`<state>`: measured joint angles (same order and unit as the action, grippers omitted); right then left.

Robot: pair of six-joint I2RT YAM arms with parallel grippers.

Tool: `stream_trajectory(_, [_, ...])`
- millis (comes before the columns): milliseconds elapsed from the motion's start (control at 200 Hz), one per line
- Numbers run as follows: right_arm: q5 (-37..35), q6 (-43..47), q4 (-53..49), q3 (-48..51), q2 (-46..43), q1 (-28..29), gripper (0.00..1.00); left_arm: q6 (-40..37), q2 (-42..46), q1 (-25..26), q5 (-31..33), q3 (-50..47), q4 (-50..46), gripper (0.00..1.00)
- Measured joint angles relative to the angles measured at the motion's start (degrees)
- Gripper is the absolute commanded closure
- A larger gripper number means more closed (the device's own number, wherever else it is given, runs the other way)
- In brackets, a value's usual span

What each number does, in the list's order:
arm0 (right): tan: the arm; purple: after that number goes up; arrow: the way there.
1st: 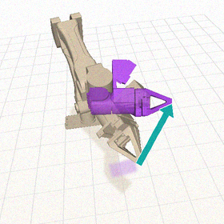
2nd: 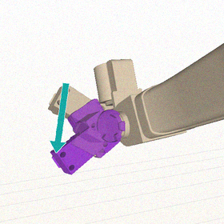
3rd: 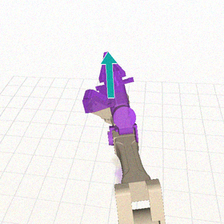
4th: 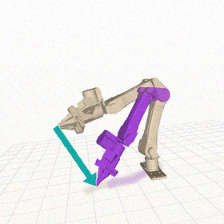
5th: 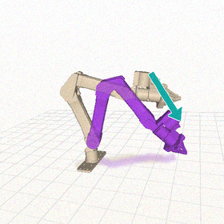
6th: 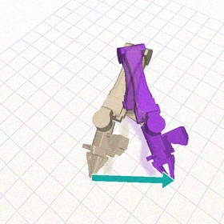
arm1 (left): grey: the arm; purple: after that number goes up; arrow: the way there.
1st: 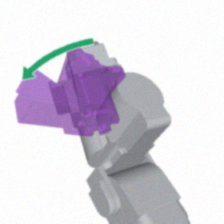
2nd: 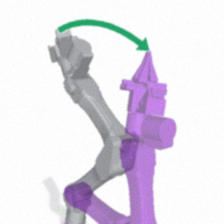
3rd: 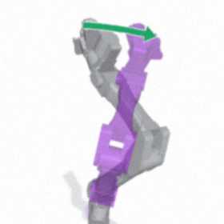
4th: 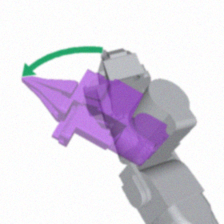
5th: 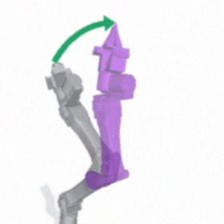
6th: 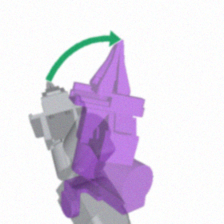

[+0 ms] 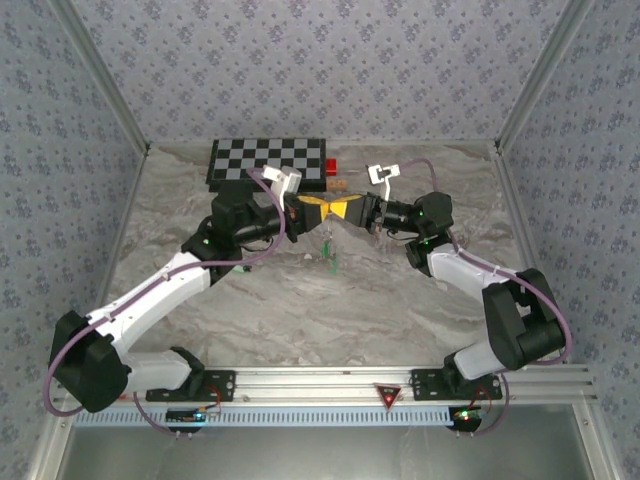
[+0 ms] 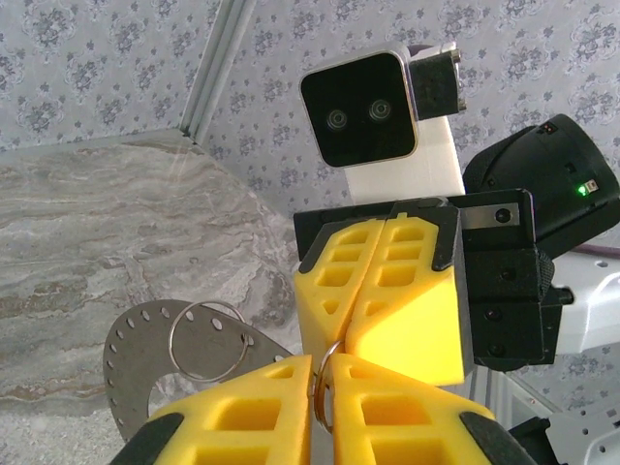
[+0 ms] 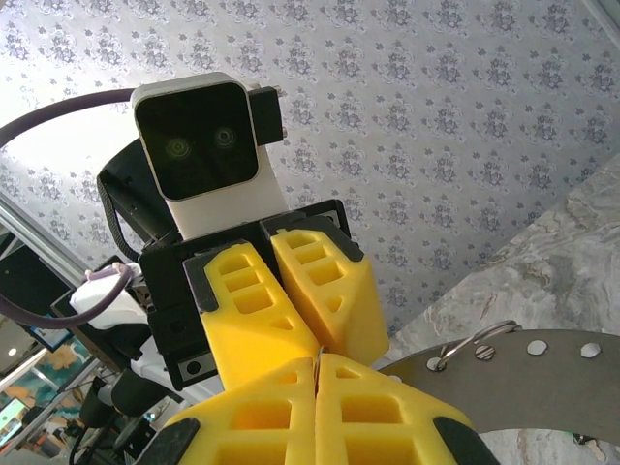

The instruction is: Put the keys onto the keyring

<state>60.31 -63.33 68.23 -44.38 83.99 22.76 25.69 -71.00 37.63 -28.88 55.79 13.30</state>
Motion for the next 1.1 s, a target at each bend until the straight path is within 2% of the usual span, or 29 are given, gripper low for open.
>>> stream_trajectory(100, [-0.1, 0.0, -0.4, 0.0, 0.0, 0.0, 1.00, -0.2, 0.0, 0.0, 0.0, 0.1, -0.3, 1.00])
stream_trajectory(350, [-0.5, 0.4, -0.4, 0.0, 0.0, 0.0, 1.00, -0.6, 0.0, 0.0, 0.2, 0.7, -1.4, 1.00])
stream_trajectory(460, [-0.7, 0.4, -0.5, 0.5, -0.3, -0.3, 0.82, -0.5, 0.0, 0.0, -0.1, 0.7, -1.3, 1.00])
stream_trajectory(560, [-0.9, 0.8, -0.5, 1.2, -1.0, -0.8, 0.76, -0.3, 0.0, -0.1, -0.3, 0.7, -1.1, 1.00])
stream_trajectory(1099, [-1.6, -1.8, 2.4, 1.8, -2.3, -1.6, 0.68, 1.5, 0.0, -0.5, -1.8, -0.9, 1.6, 1.00])
